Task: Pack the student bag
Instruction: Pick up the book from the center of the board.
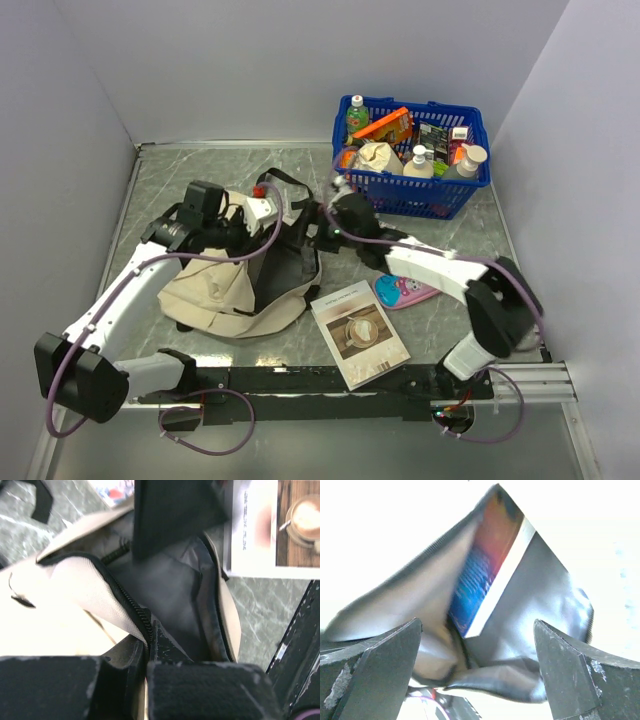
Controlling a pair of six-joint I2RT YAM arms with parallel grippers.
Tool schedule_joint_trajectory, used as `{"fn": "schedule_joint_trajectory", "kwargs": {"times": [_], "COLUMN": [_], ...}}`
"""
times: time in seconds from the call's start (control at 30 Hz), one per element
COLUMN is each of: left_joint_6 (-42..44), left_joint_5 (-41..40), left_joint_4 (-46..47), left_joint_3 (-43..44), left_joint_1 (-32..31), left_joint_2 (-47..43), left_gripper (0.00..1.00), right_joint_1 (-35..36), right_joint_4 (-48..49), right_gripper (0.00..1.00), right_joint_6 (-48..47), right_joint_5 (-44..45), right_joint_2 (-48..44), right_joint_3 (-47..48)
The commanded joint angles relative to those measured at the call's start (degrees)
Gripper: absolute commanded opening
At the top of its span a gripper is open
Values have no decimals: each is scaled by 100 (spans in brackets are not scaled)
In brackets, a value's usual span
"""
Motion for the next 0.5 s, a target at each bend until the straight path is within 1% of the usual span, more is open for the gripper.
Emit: {"fn": "schedule_joint_trajectory", "kwargs": {"times": [0.0,0.1,0.17,0.23,0.3,0.37,0.47], "left_joint_6": [246,308,308,326,334,352,361], "left_joint_5": [-15,-59,-59,-42,-50,-42,-7], "left_joint_4": [-7,-51,-68,-95,-130,-165,-165], "left_joint_3": [-266,-319,-310,-266,-240,-231,-213], "left_joint_1": [-41,-32,-41,-41,-41,-41,-41], "left_joint_2": [-399,-505,-531,-540,-558,-549,-549], "left_gripper": [1,1,1,1,1,1,1], "right_joint_1": [-457,-668,-713,-853,-1037,-1082,-1108], "right_joint_4": [-523,-944,-1104,-1078,-1262,-1586,-1614], "right_gripper": [100,100,100,100,100,100,98], "right_joint_6": [668,862,1064,1538,2064,2408,2637], "right_joint_5": [90,193,623,965,1107,1310,1730], "right_joint_2": [-603,-594,-620,-647,-559,-428,-340], "right_joint_3": [-355,-293,-451,-783,-882,-873,-865]}}
